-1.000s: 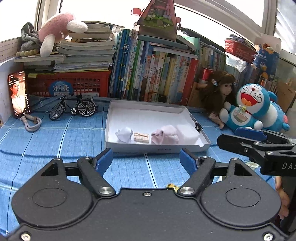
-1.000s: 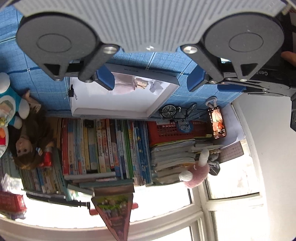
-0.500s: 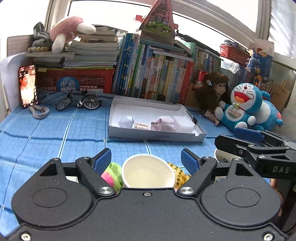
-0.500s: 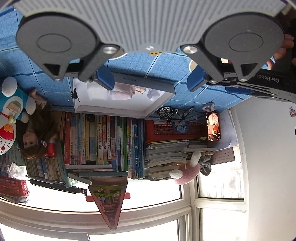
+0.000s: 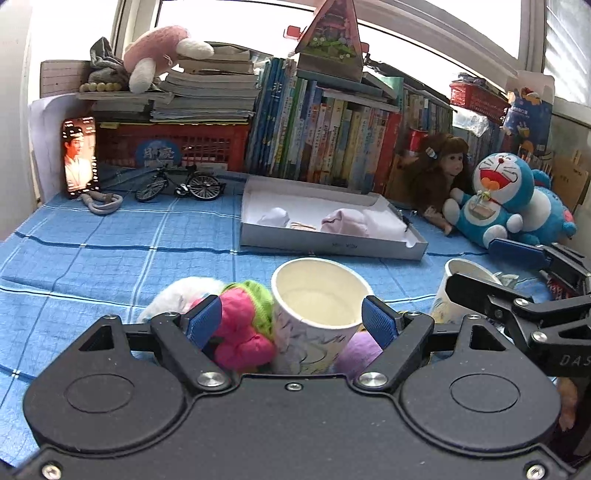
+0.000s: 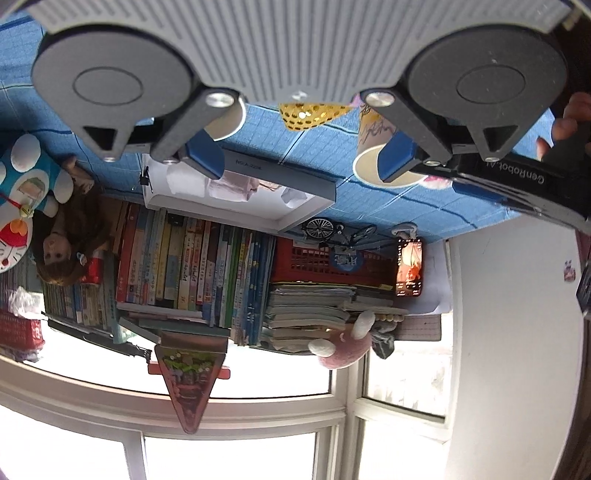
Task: Organize soft objects
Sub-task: 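Move both tools back toward the plush toys and cups on the table, then close the left tool on the pink bow plush while the right tool grips the purple fluffy plush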
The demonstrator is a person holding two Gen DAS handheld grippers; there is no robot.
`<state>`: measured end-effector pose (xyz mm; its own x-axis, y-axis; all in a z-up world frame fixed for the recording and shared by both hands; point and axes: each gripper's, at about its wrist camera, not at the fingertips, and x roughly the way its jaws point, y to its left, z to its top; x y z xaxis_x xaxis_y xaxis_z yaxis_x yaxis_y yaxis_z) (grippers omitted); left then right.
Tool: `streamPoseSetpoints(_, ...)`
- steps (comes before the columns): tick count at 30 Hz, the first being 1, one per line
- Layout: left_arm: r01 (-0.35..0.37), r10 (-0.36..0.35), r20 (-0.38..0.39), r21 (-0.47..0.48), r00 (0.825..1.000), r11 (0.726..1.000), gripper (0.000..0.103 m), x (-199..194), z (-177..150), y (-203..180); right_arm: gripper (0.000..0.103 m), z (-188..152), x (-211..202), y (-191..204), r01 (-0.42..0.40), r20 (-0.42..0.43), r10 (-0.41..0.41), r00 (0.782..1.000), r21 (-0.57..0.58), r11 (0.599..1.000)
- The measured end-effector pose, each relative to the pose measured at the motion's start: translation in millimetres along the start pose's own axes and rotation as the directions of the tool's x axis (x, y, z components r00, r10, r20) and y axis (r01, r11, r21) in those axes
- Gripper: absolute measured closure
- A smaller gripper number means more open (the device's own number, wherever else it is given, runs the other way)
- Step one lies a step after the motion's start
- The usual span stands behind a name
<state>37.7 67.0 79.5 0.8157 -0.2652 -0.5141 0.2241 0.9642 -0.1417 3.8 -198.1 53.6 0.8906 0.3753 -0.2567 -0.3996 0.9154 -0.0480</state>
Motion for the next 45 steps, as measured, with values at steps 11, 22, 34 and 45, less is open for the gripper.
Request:
streamPoseSetpoints(11,-0.029,0.028,-0.01,-0.033,1.0,0.999,0.02,-3.8,-18.2,18.4,0.007,-27.2,0.6,20.6,-0.019,-0.043,0.017,0.999,-0.04,0.999)
streamPoseSetpoints(22,-0.107,0.108,-0.029,0.008,0.994,0.994,0.032,8.3,-29.5,25.7,0.007,-50.0,10.2,33.2,-0.045,-0.11,0.035,0.993,-0.083,0.996)
streamPoseSetpoints(34,-0.027,0.009,-0.072,-0.247,0.997,0.969,0.057,33.9,-29.6,51.5,0.01,-69.6,24.2,46.3,-0.069,-0.166,0.045,0.985,-0.142,0.987)
streamPoseSetpoints(45,0.016,-0.03,-0.028,-0.411,0.999,0.911,0.07,39.1,-36.8,65.7,0.023,-76.9,36.1,53.8,-0.086,-0.186,0.057,0.981,-0.157,0.984)
